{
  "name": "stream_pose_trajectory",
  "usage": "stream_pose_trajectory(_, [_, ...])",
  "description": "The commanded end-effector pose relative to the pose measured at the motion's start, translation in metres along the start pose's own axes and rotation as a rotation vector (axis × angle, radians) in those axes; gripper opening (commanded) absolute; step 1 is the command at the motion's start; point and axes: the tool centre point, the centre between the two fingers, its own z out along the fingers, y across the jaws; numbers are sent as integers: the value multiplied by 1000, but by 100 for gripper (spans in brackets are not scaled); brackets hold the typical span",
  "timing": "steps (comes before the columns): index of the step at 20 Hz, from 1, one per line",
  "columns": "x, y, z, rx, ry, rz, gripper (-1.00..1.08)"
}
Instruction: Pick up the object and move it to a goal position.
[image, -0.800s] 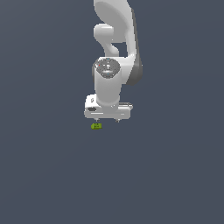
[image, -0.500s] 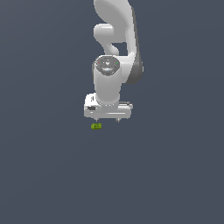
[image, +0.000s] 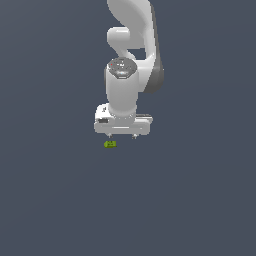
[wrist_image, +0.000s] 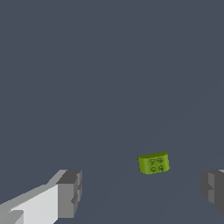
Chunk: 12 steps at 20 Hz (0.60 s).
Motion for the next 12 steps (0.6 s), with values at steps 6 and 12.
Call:
stream_pose_trajectory(6, [-2,2,5,5,-1,52,100])
stream_pose_trajectory(12, [-5,6,15,13,-4,156,100])
